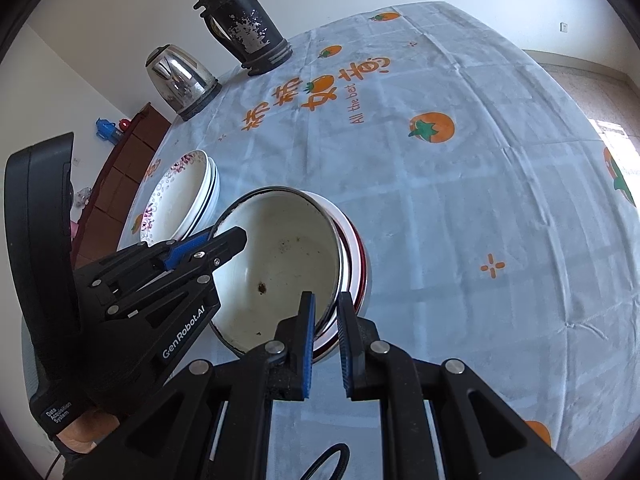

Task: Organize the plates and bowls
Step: 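Open both grippers and release the white enamel bowl rim, then move both grippers to the rim of the steel bowl stack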

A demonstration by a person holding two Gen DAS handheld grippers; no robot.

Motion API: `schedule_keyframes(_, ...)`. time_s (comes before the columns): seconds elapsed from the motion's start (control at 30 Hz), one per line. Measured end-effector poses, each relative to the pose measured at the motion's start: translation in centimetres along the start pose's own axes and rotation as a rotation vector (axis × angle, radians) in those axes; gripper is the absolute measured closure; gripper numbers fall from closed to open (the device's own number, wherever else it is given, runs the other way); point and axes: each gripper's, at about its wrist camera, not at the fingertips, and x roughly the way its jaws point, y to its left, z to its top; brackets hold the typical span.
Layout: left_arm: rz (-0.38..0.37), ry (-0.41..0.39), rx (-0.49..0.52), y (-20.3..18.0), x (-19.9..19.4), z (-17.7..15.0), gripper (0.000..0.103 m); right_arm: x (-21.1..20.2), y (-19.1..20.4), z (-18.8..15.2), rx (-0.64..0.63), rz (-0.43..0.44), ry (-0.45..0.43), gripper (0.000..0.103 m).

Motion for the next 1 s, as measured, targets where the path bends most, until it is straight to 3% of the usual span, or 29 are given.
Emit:
schedule_keyframes(0.17,0.002,-0.018,0.002,0.0,-0.3,0.0,0.089,-0.2,-0.1,0.2,0.003,-0.002,-0.025,0.090)
schedule_keyframes(0.2,-0.004,-0.024,0.001,0.0,-0.5,0.0,0.084,-0.4,-0.1,0.2,-0.003,-0.002,-0.034,0.090)
schedule_keyframes(0.27,-0.006,-0.042,-0.006,0.1,-0.9,0.1,0.067,-0.8,0.2,0.2,-0.019,-0.004,-0.050,0.090)
schedule_keyframes(0.3,0.003,-0.060,-0.009,0.1,-1.3,0.1,0.054,-1.0,0.3,0.2,-0.026,-0.009,-0.060,0.090)
schedule_keyframes(0.33,0.012,-0.078,-0.007,0.1,-1.6,0.1,0.048,-1.1,0.4,0.1,-0.032,-0.016,-0.070,0.090)
schedule_keyframes(0.4,0.028,-0.123,0.007,0.0,-2.3,0.1,0.047,-1.4,0.5,0.0,-0.042,-0.028,-0.089,0.090)
schedule_keyframes(0.53,0.018,-0.181,-0.010,0.4,-3.3,-0.2,0.033,-1.5,0.2,-0.2,-0.042,-0.037,-0.134,0.090)
schedule_keyframes(0.77,0.058,-0.272,-0.047,1.3,-3.8,-1.4,0.030,-2.1,-0.5,-1.4,-0.042,-0.029,-0.247,0.090)
schedule_keyframes(0.83,0.067,-0.297,-0.062,1.6,-3.9,-1.9,0.023,-2.1,-0.6,-1.8,-0.044,-0.038,-0.282,0.090)
schedule_keyframes(0.93,0.098,-0.356,-0.077,2.0,-4.3,-2.7,0.008,-2.2,-0.8,-2.5,-0.034,-0.050,-0.333,0.081)
schedule_keyframes(1.0,0.127,-0.391,-0.079,2.2,-4.5,-3.1,0.007,-2.2,-1.3,-2.9,-0.015,-0.051,-0.367,0.054)
